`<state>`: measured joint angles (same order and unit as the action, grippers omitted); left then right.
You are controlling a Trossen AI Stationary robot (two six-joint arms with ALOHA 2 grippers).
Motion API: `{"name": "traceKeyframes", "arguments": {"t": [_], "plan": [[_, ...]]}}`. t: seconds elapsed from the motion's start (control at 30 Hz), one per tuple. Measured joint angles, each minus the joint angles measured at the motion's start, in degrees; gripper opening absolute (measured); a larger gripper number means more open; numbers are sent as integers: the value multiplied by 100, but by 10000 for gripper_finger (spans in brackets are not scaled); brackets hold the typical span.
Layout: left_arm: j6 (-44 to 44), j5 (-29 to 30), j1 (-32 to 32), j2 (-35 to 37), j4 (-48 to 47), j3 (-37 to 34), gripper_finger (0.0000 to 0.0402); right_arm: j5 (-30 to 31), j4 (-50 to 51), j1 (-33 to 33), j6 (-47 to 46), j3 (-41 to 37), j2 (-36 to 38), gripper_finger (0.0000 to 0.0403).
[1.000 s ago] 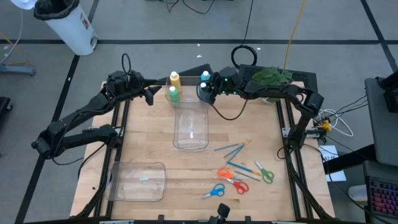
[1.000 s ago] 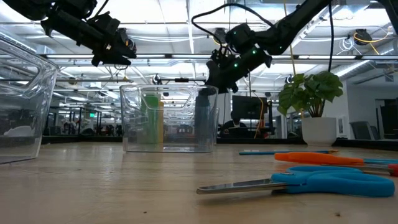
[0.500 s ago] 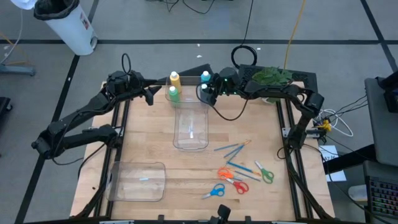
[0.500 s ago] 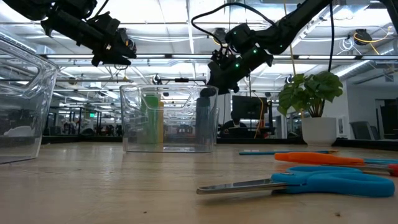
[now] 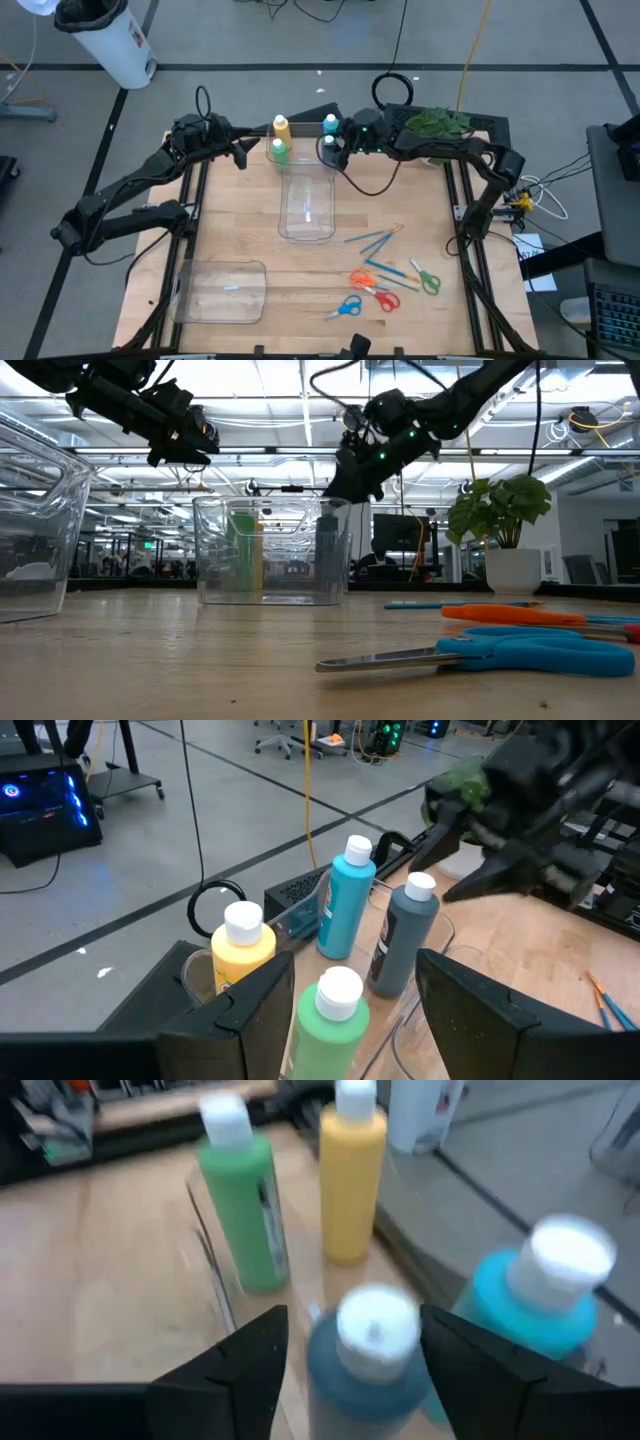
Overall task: Pick & Place Paint Supplies
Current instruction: Put the blue paintbrush into the middle transparent bin
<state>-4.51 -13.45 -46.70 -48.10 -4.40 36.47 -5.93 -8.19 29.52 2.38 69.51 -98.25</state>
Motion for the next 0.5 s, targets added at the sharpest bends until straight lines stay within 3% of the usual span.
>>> {"name": "traceKeyframes", "arguments": {"t": [0.27,0.5], "plan": [[-1,0,2,0,0,0,214,-3,980,-252,-14,3,966,246],[-2,0,2,0,0,0,214,-15,2282,-1021,138,3,2095,237]]}}
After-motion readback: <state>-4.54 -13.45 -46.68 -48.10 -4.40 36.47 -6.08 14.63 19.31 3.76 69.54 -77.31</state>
